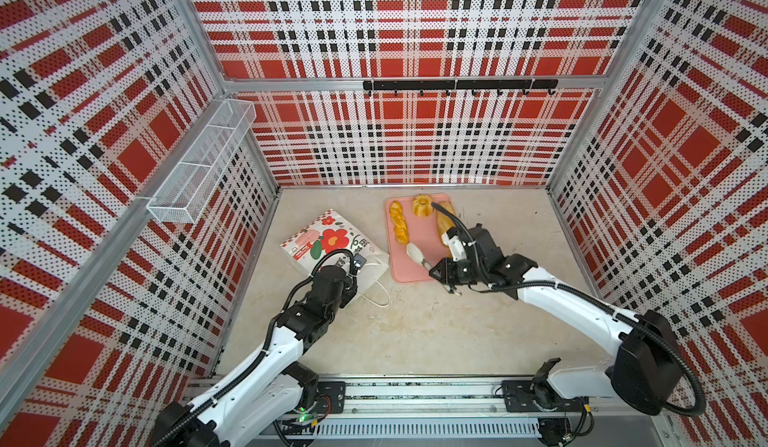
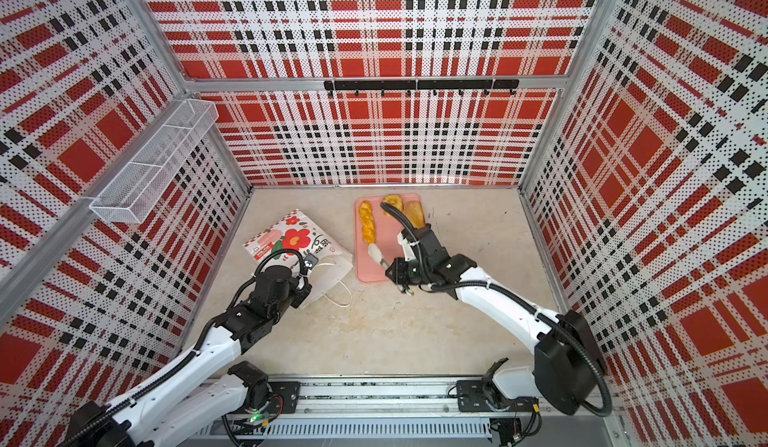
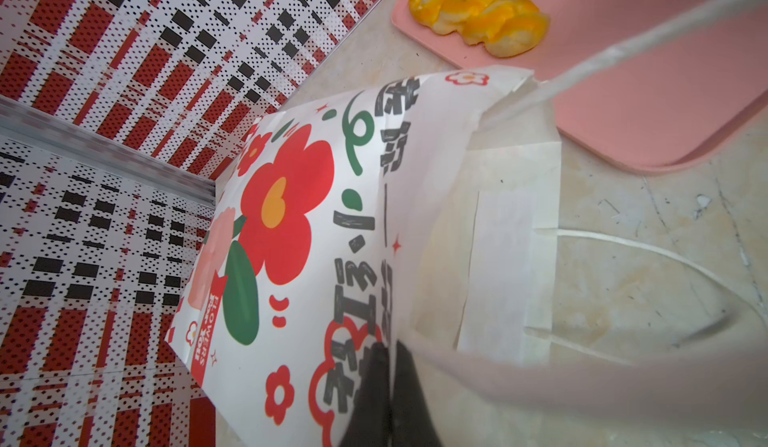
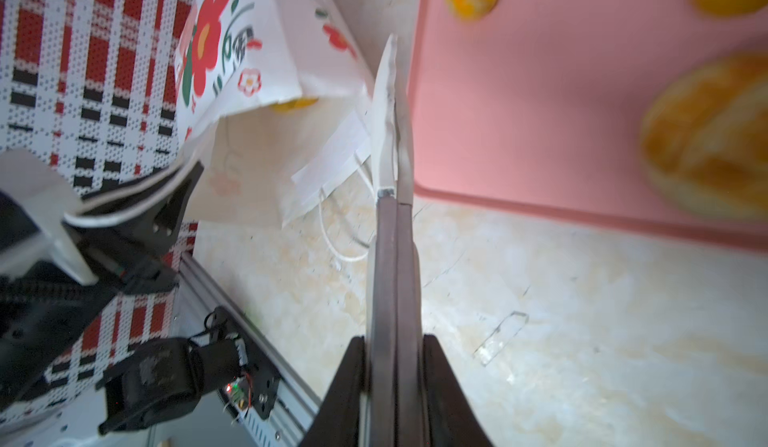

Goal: Take the fake bread out of the paper bag
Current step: 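Move the right gripper's tongs back into the paper bag mouth, then close the tongs on the yellow ring-shaped bread inside the bag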

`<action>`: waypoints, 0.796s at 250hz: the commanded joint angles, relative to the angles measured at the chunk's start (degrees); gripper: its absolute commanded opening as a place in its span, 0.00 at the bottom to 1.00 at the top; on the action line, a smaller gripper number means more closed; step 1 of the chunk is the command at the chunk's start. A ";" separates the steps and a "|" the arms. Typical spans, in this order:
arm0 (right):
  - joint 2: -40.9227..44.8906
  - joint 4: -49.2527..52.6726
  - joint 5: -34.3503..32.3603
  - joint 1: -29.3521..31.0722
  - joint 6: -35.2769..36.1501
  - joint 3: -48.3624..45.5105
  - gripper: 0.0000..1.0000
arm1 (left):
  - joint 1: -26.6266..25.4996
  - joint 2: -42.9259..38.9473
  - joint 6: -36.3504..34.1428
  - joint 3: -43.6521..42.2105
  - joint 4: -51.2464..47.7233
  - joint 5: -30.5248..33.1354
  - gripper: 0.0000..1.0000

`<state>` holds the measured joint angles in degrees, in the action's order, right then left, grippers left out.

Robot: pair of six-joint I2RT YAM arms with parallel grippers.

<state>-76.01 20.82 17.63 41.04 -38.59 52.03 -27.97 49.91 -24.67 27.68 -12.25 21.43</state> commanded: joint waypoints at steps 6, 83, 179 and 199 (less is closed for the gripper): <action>3.12 -13.65 2.13 4.03 -7.17 -3.48 0.23 | -0.44 0.67 0.42 1.23 0.64 -0.68 0.00; -6.79 -23.40 5.06 8.53 -9.46 -0.23 0.40 | -0.42 1.07 -0.03 1.40 1.23 -1.04 0.00; -27.48 -29.70 7.63 8.46 -11.21 12.80 0.47 | -0.38 0.98 -0.31 0.86 1.65 -1.21 0.00; -30.96 -29.56 8.05 8.27 -11.43 15.84 0.47 | -0.42 1.08 -0.36 0.82 1.75 -1.22 0.00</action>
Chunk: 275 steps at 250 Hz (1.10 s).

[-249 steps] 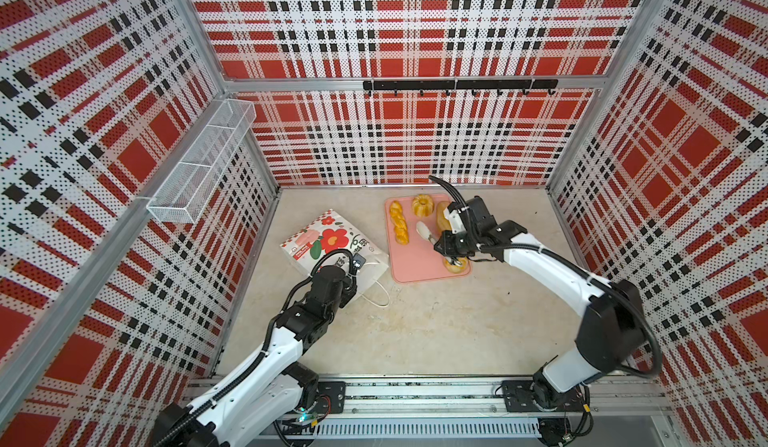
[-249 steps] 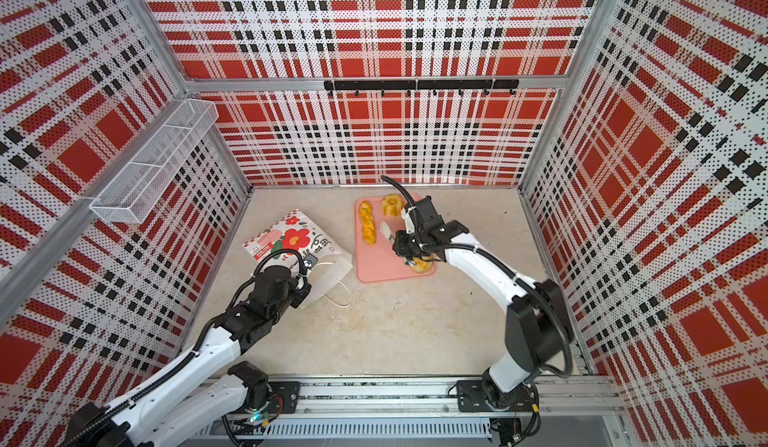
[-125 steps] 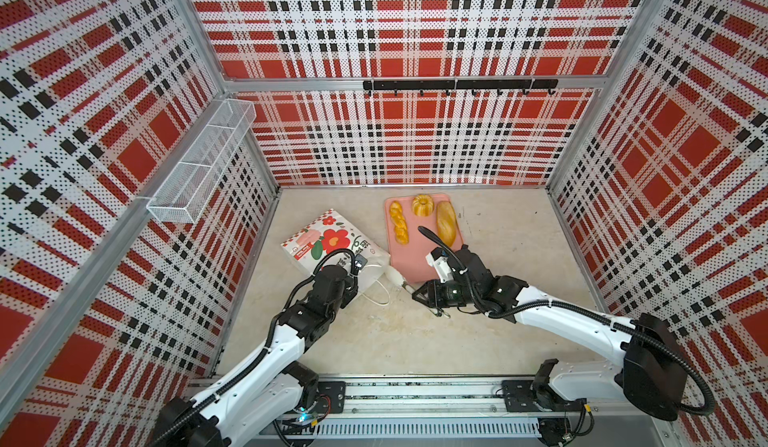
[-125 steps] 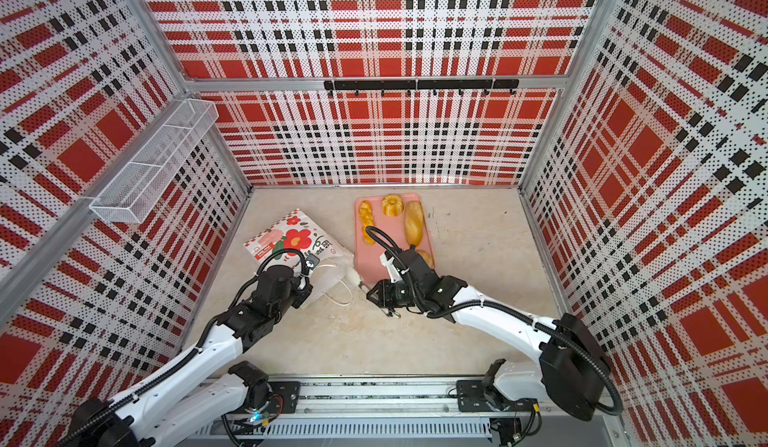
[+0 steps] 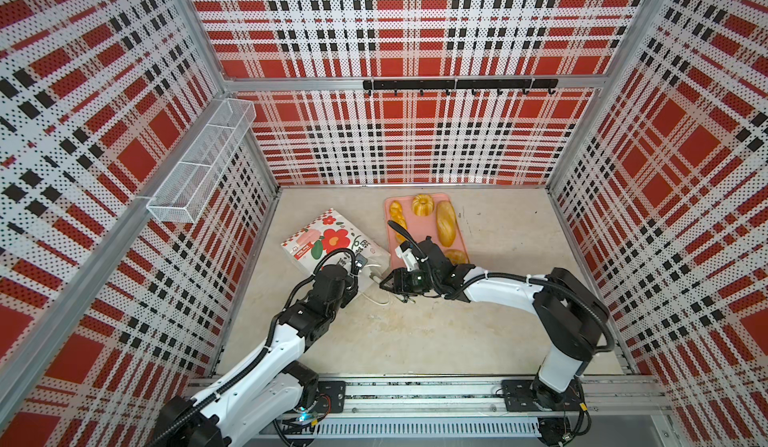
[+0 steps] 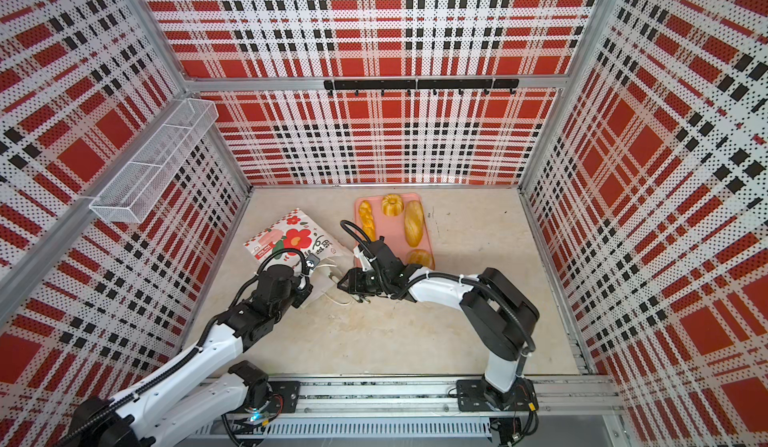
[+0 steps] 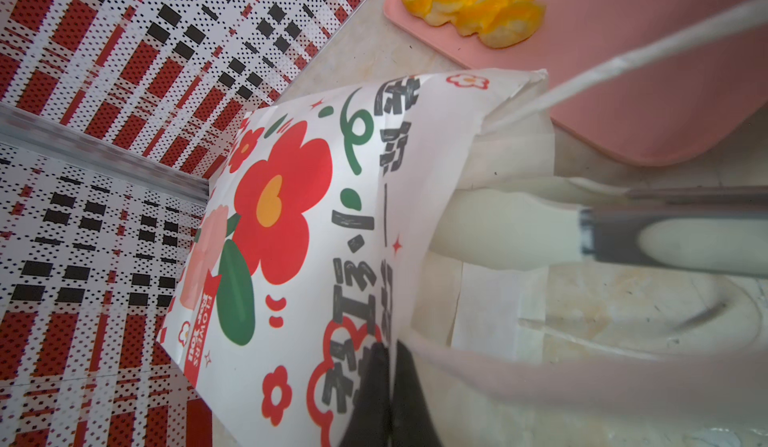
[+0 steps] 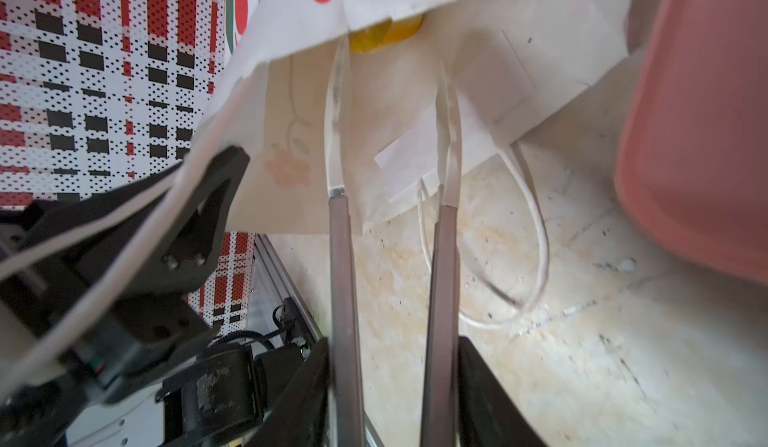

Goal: Take the fake bread out of the paper bag
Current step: 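Close the tongs on the yellow ring-shaped bread inside the bag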

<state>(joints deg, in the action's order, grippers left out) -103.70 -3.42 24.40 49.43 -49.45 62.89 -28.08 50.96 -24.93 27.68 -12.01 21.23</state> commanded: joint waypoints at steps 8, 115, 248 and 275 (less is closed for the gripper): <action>-4.59 -5.82 1.58 -0.21 -0.88 5.73 0.47 | -0.29 0.12 -0.12 0.88 1.42 -1.02 0.00; -12.54 -0.57 1.17 -2.06 -1.00 14.11 0.49 | -0.40 0.19 -0.32 0.59 1.57 -1.55 0.00; -12.74 -1.32 2.13 -2.15 -0.12 15.99 0.13 | -0.85 0.28 0.36 0.91 1.14 -0.43 0.00; -6.52 3.81 -1.51 -1.29 3.10 11.76 0.06 | -1.02 0.62 0.99 1.39 0.87 -0.48 0.00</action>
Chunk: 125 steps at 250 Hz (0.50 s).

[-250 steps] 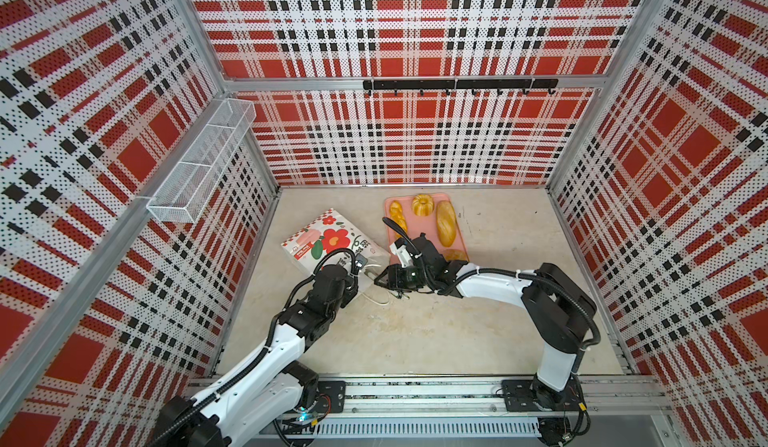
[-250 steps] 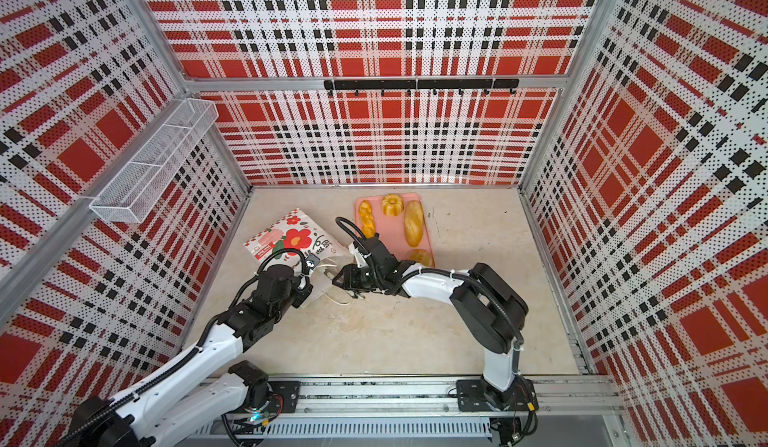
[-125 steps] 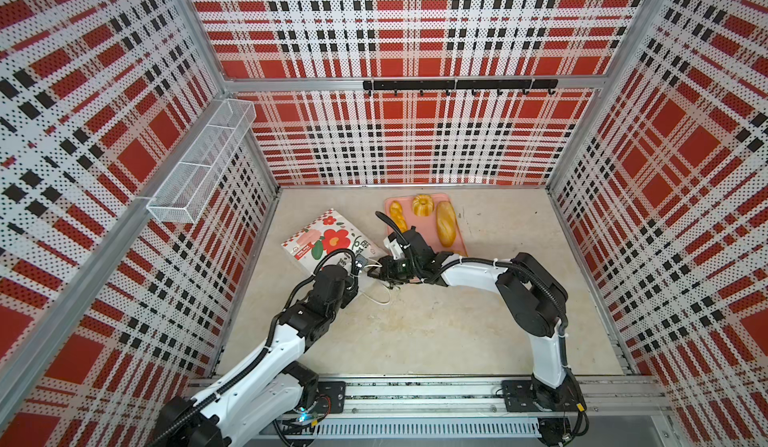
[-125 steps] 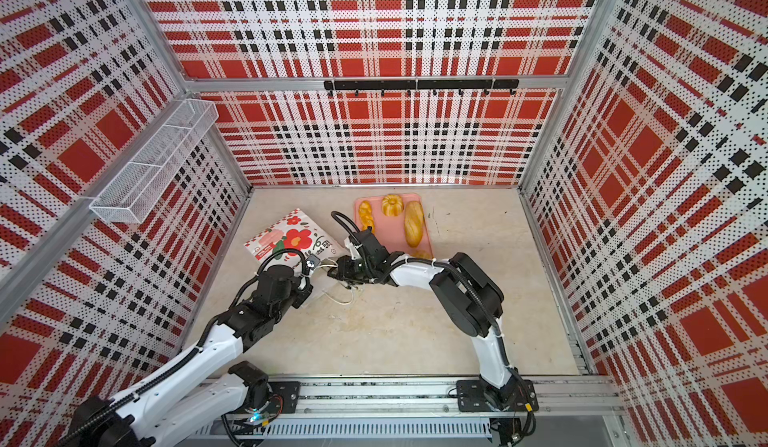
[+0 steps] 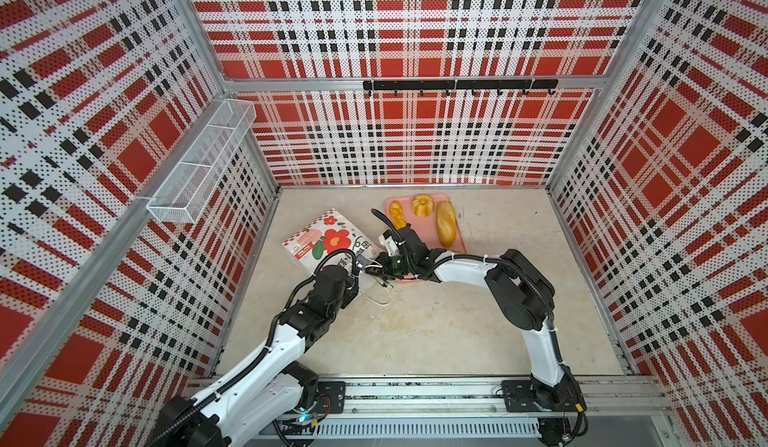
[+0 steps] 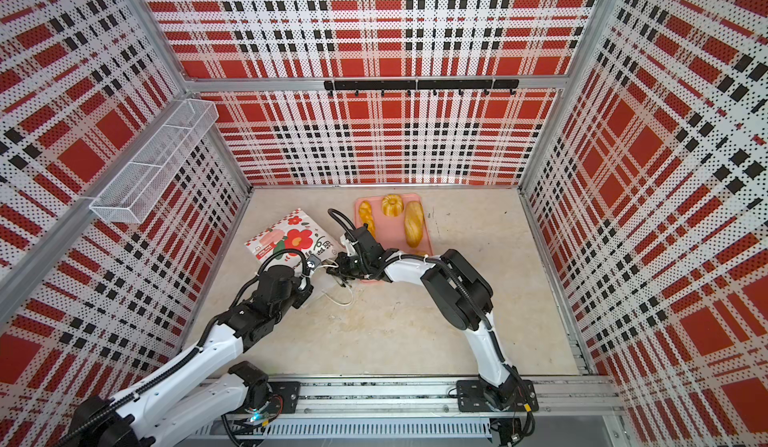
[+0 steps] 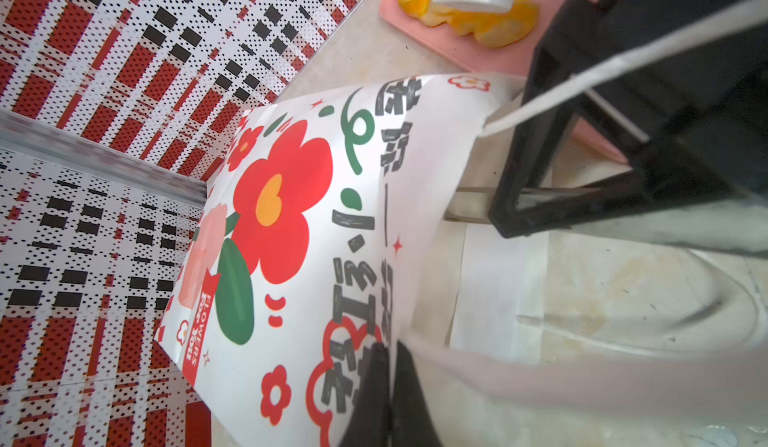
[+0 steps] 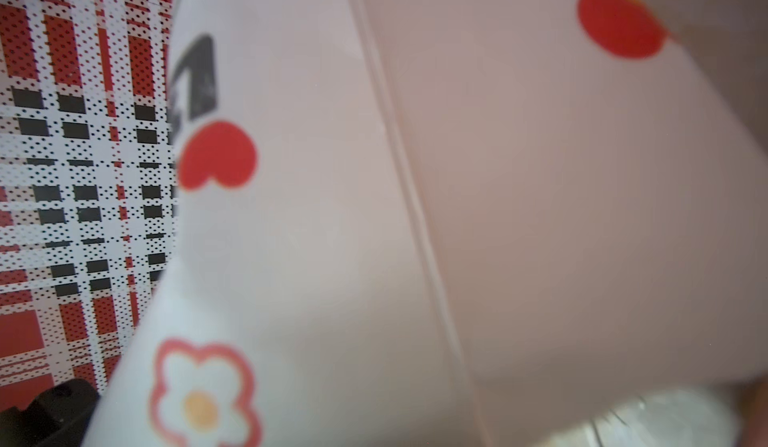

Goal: Take the fake bread out of the paper bag
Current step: 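Close the tongs on the yellow ring-shaped bread inside the bag, then pull the yellow ring bread out of the bag with the tongs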

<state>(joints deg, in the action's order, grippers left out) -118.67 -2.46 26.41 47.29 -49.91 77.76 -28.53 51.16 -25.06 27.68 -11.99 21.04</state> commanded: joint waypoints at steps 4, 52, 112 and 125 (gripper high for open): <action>9.35 3.72 -4.18 1.02 3.96 -3.79 0.05 | -0.56 0.53 1.21 1.43 0.80 -0.21 0.00; 19.79 11.21 -9.99 2.76 7.14 -11.22 0.00 | -0.53 0.96 2.14 2.59 0.57 0.23 0.00; 29.75 20.30 -13.59 4.53 9.09 -16.39 0.00 | -0.03 1.58 2.02 4.54 -0.57 1.19 0.00; 31.75 22.43 -14.35 4.96 9.43 -17.10 0.00 | 0.31 1.80 2.26 4.99 -0.98 1.25 0.00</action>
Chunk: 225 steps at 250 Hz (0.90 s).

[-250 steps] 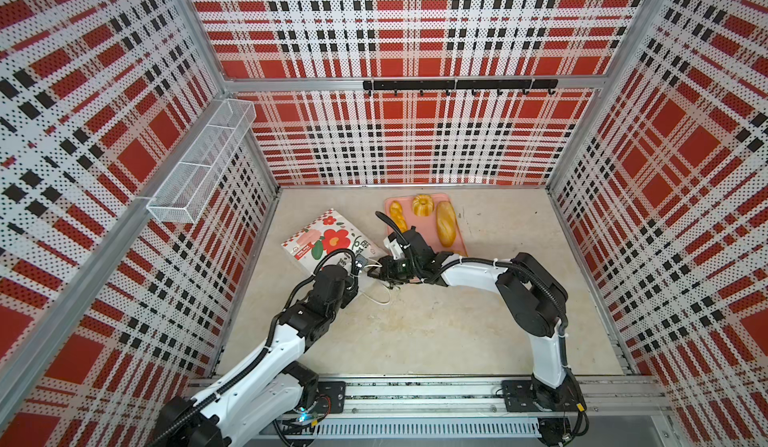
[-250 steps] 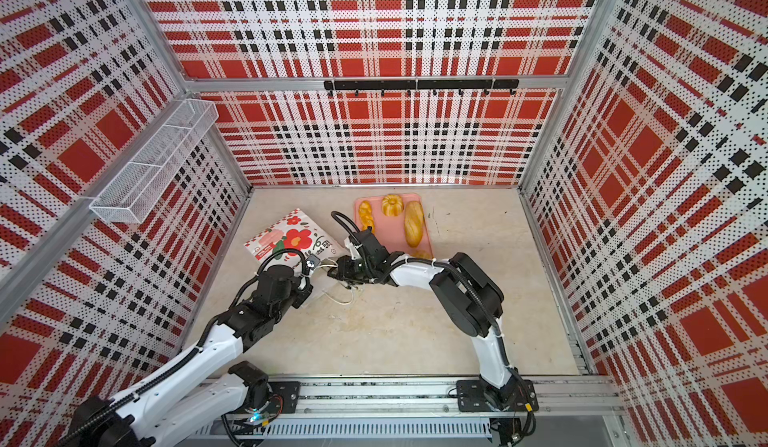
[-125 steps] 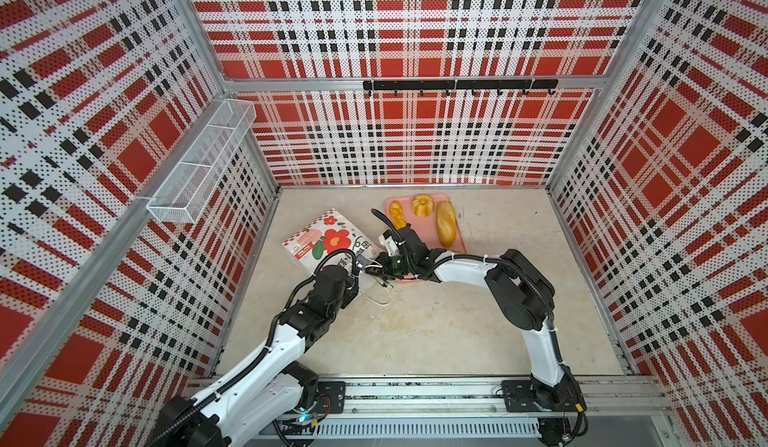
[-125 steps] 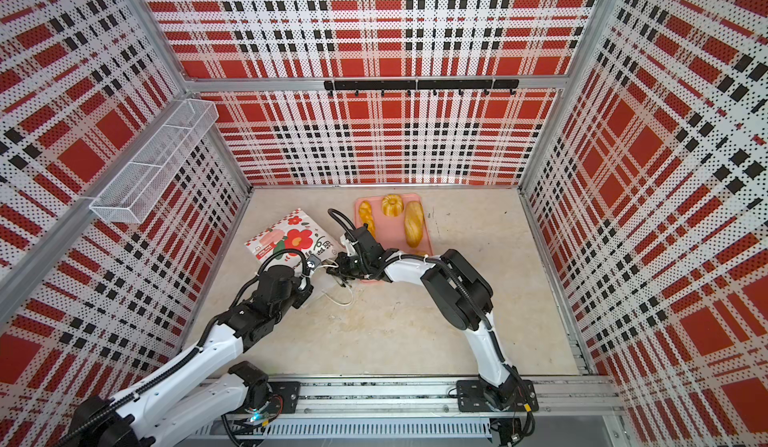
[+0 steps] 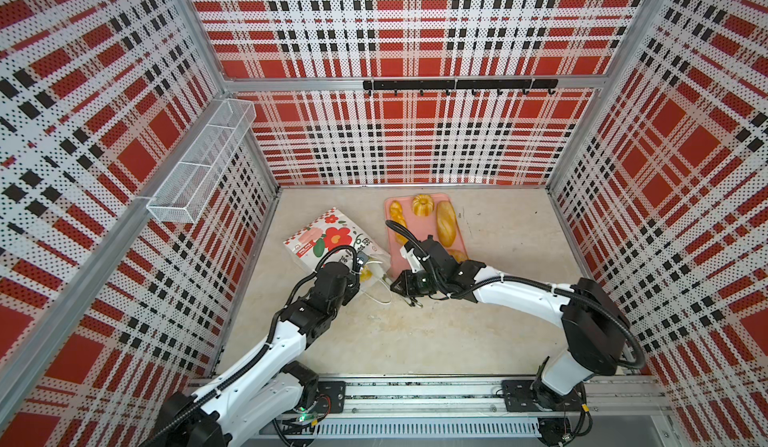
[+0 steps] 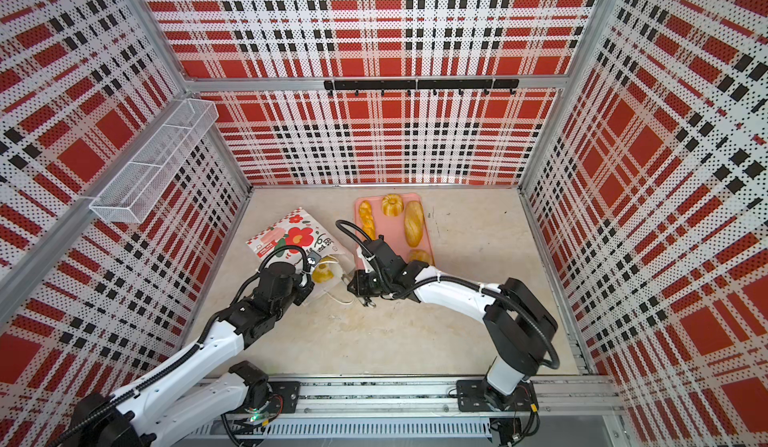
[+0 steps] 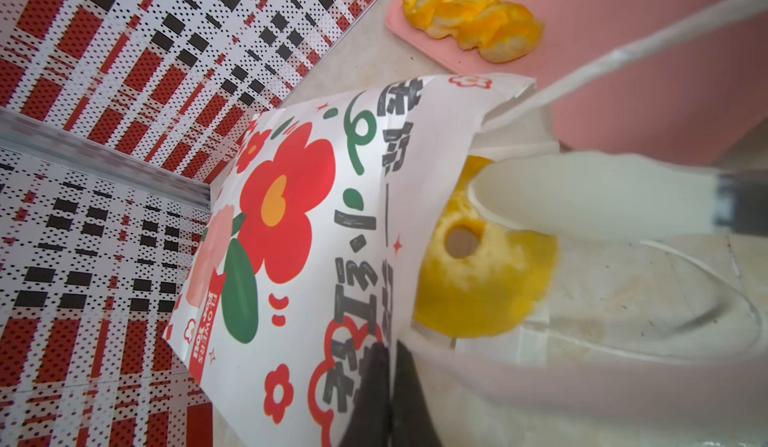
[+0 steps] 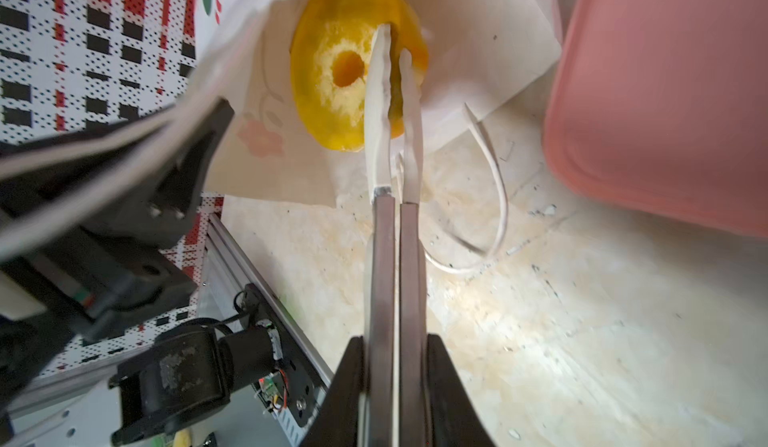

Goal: Take the fake bread out of the paper bag
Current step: 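Pull the yellow ring bread out of the bag with the tongs, then carry the ring bread onto the pink tray and open the tongs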

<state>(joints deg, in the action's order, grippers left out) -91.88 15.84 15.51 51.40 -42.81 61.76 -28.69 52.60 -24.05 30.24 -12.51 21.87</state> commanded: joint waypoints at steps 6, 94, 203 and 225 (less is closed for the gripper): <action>5.88 5.21 -3.70 1.05 2.51 -1.36 0.00 | 0.62 0.40 1.28 2.63 -0.57 0.38 0.00; 22.82 22.82 -15.43 1.92 3.45 -1.83 0.00 | 2.61 2.49 3.48 4.04 -0.92 -1.12 0.00; 11.69 41.50 -49.90 -0.18 19.57 15.53 0.00 | 2.59 1.48 5.18 1.95 -0.17 -1.75 0.00; 6.78 39.89 -55.30 -0.47 24.09 18.38 0.00 | 2.62 1.24 5.16 1.80 -0.32 -1.61 0.00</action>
<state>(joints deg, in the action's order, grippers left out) -80.03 56.34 -26.70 51.42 -27.14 76.40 -26.41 55.07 -20.53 32.77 -13.45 20.80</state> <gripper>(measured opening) 0.223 0.047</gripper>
